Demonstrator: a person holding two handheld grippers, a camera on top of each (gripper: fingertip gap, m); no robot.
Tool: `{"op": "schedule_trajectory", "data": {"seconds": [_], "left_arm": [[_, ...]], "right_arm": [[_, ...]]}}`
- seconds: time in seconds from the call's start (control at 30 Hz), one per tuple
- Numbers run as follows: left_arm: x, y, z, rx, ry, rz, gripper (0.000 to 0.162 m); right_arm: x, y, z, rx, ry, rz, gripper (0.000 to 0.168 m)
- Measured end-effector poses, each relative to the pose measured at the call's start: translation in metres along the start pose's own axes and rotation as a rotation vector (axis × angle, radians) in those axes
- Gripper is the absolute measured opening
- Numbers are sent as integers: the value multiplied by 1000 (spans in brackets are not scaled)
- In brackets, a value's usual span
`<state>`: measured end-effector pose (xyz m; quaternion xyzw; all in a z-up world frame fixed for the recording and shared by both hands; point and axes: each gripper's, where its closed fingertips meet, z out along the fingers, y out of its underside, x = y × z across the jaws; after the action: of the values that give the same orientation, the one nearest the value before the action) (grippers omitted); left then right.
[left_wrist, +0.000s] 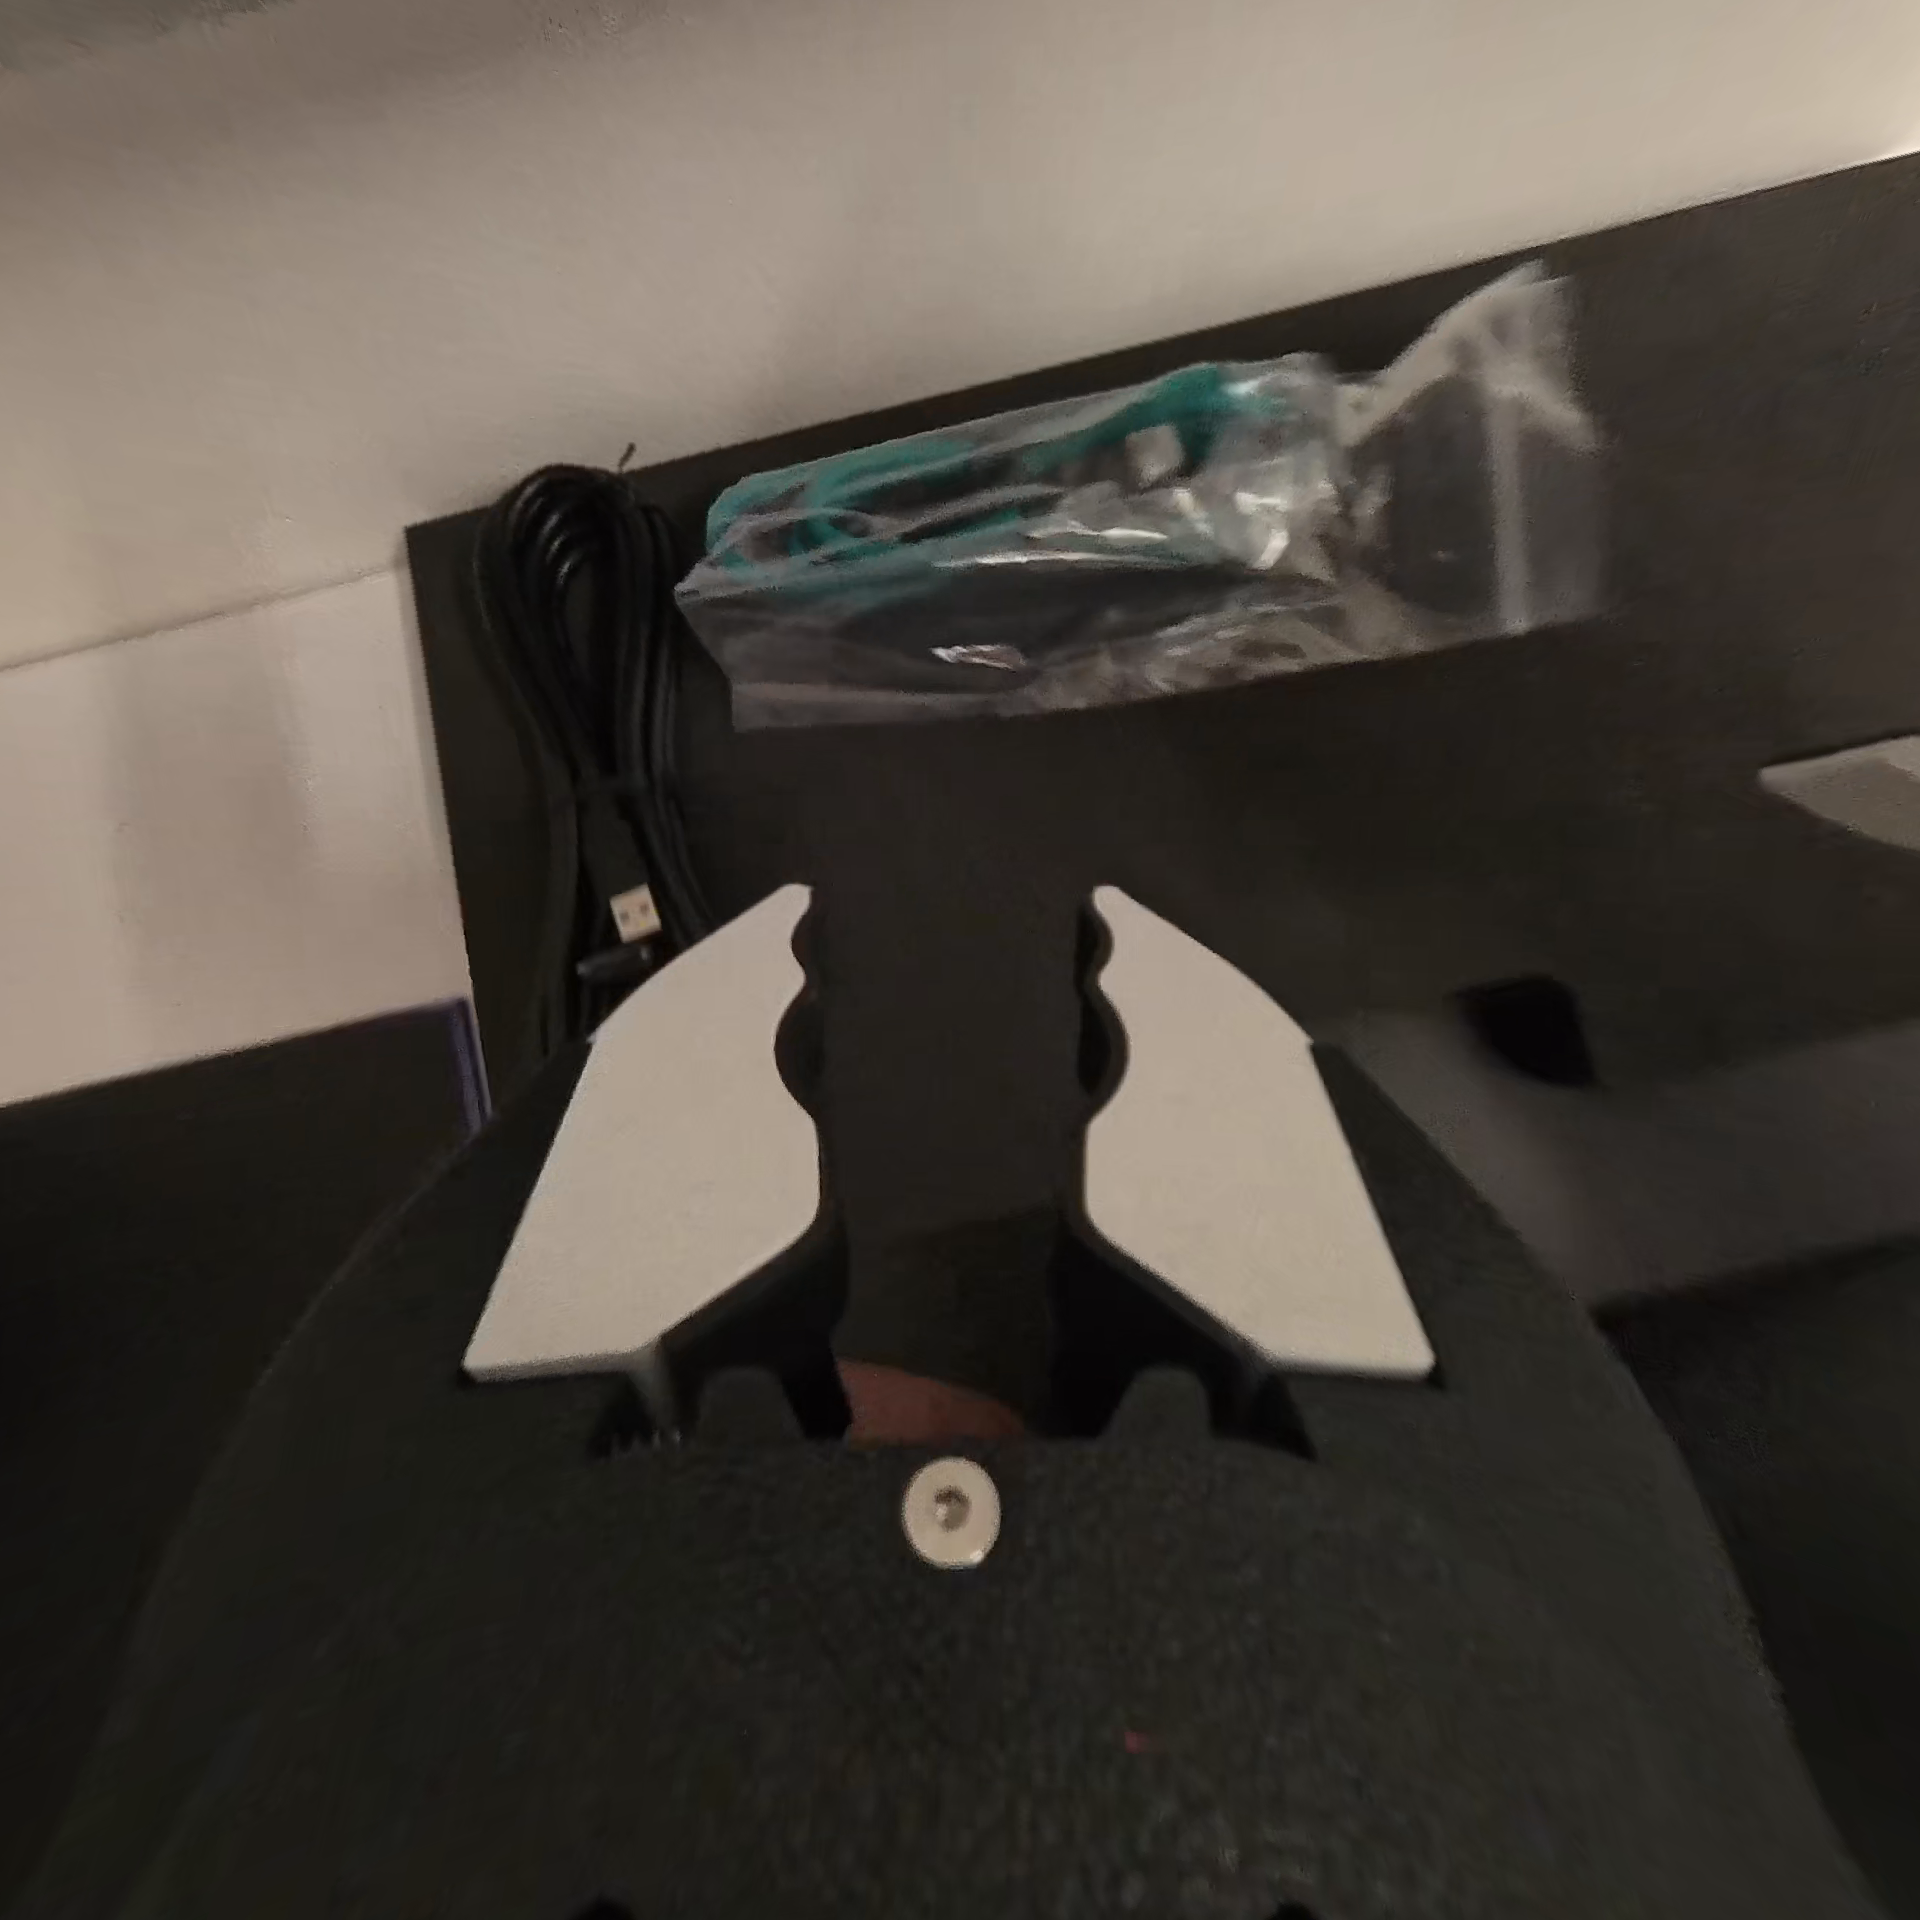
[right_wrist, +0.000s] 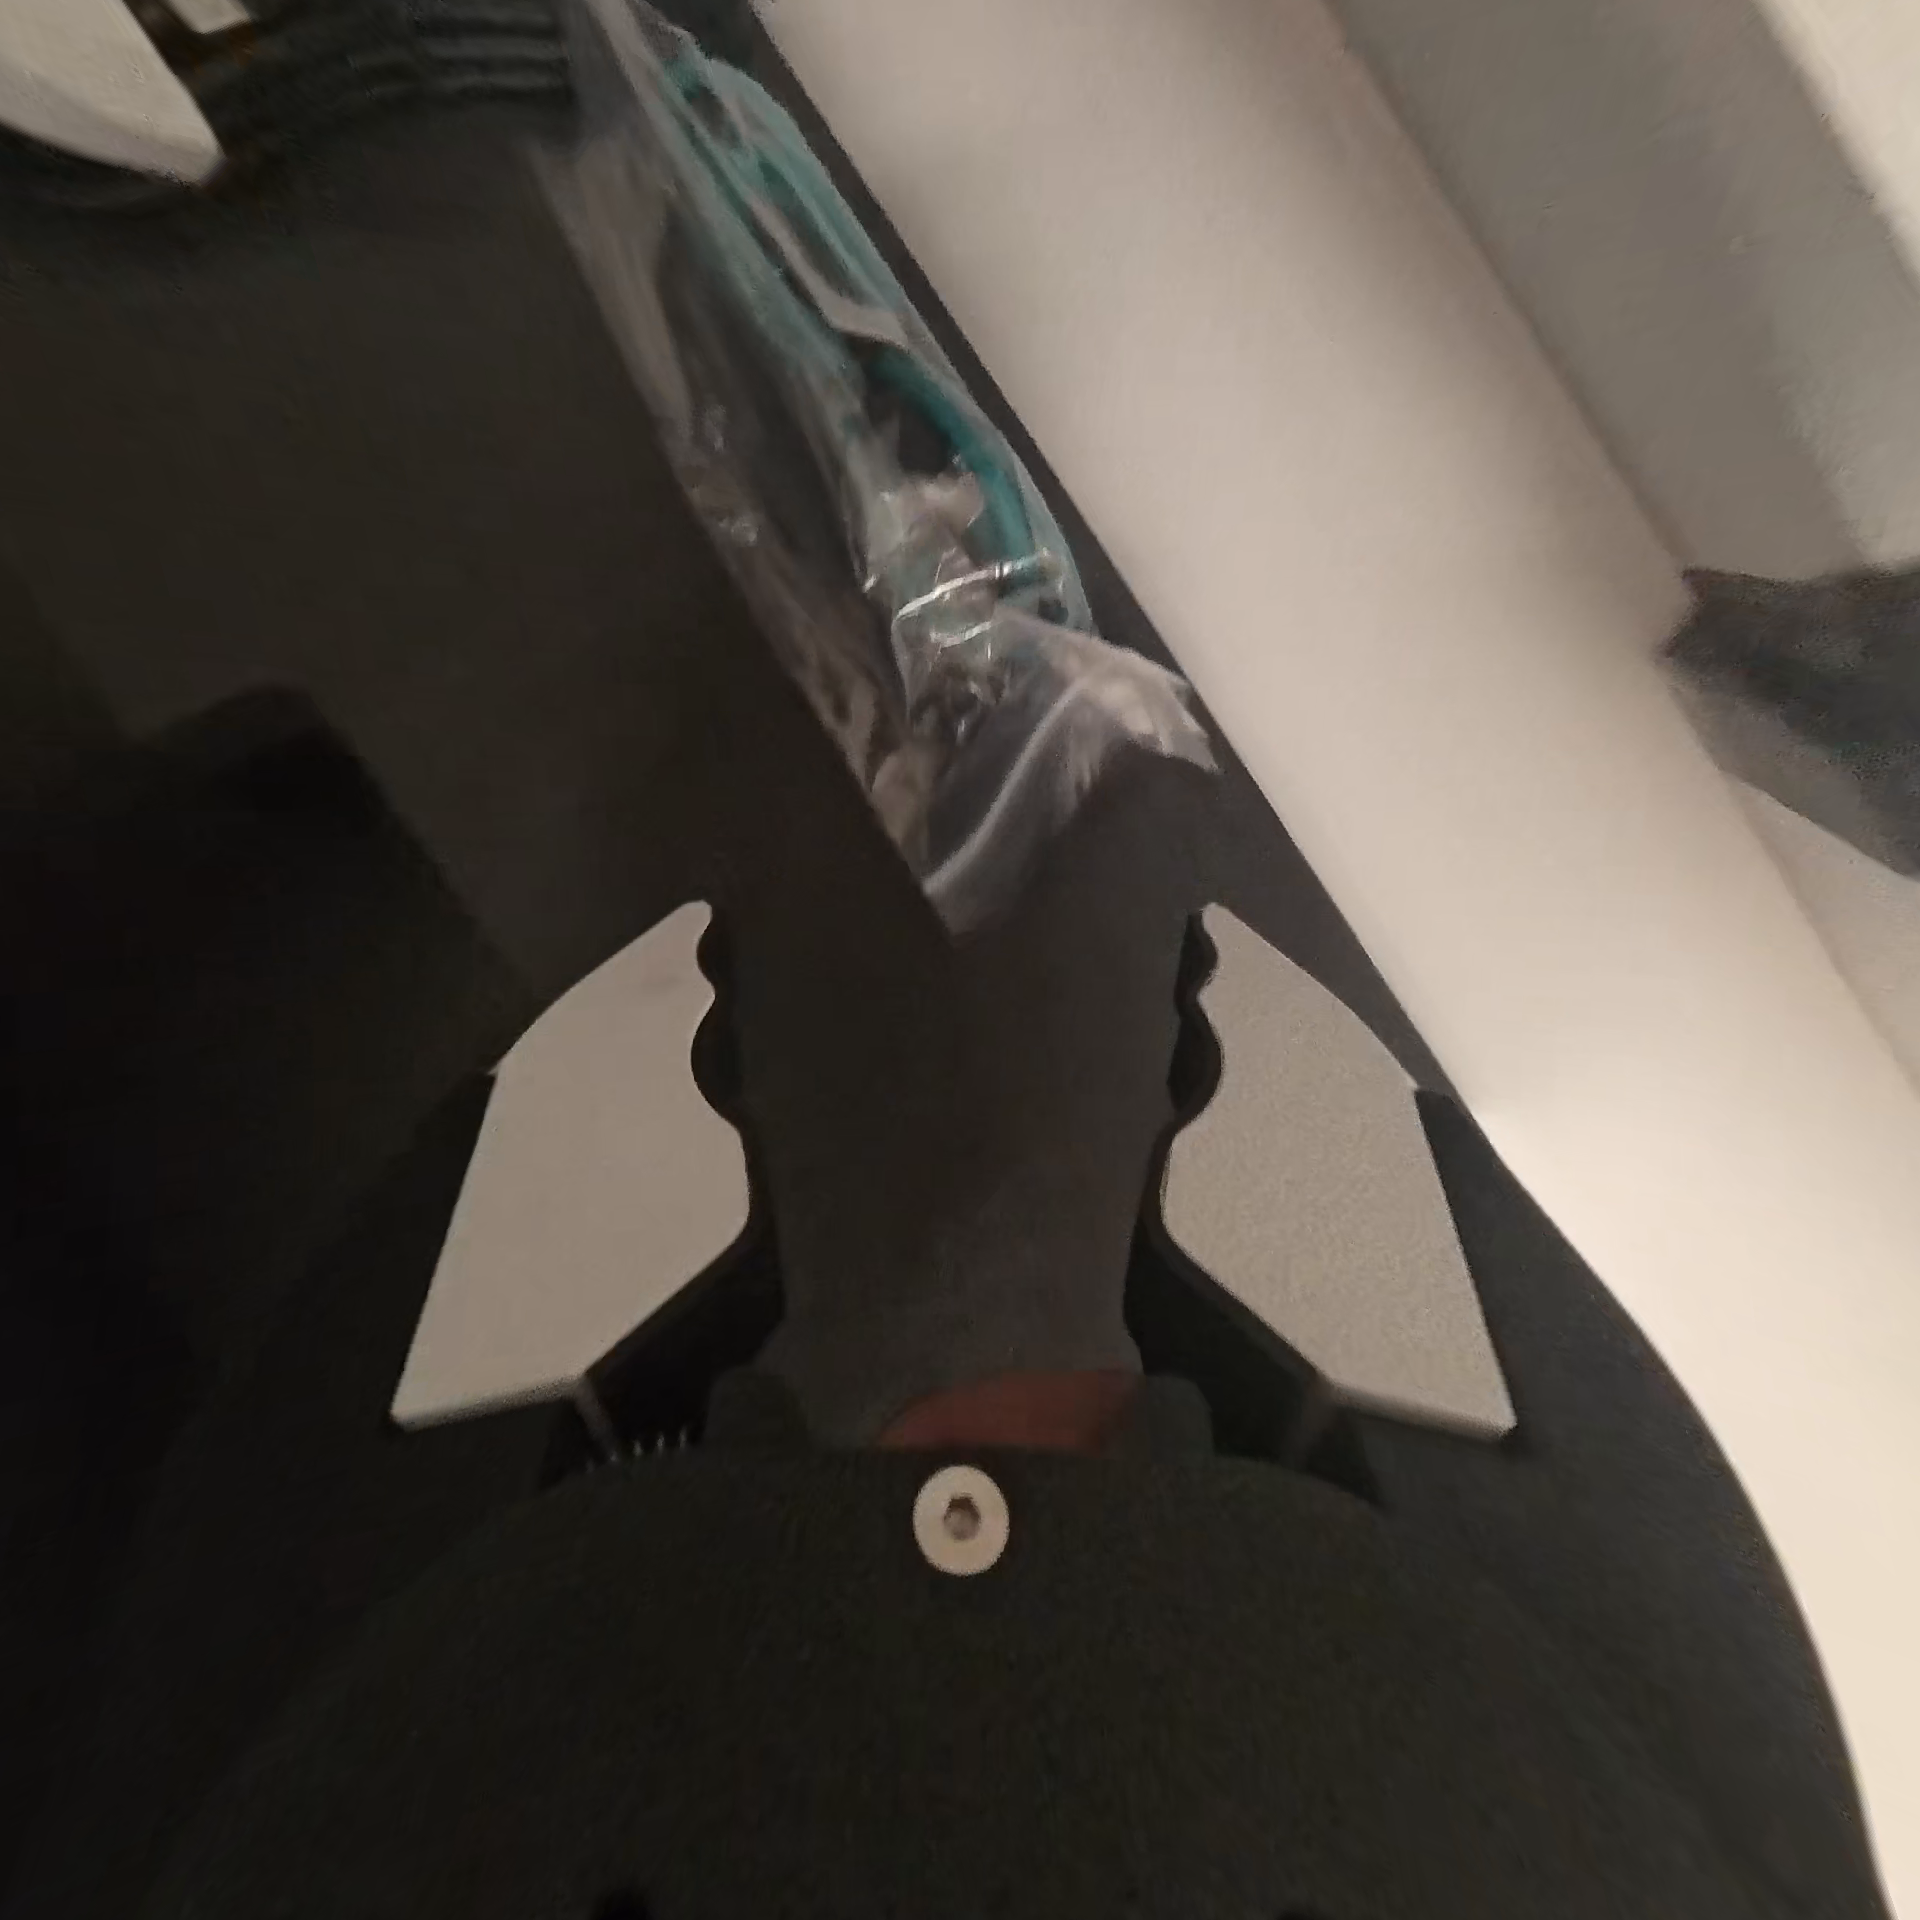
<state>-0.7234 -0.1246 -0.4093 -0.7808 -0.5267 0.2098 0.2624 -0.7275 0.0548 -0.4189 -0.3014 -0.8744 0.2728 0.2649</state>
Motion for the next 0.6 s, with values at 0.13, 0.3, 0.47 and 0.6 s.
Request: {"op": "schedule_trajectory", "data": {"seconds": [0.13, 0.3, 0.47, 0.6], "left_arm": [[17, 4, -84, 61, 47, -15, 47], [38, 27, -188, 118, 52, 19, 44], [70, 74, -272, 140, 56, 67, 28], [114, 125, -312, 121, 179, 159, 0]], "right_arm": [[-10, 12, -84, -31, -35, 4, 81], [-39, 20, -200, -33, -94, 88, 78], [-109, 38, -294, -51, -254, 238, 58], [-172, 46, -336, -28, -382, 155, 32]]}}
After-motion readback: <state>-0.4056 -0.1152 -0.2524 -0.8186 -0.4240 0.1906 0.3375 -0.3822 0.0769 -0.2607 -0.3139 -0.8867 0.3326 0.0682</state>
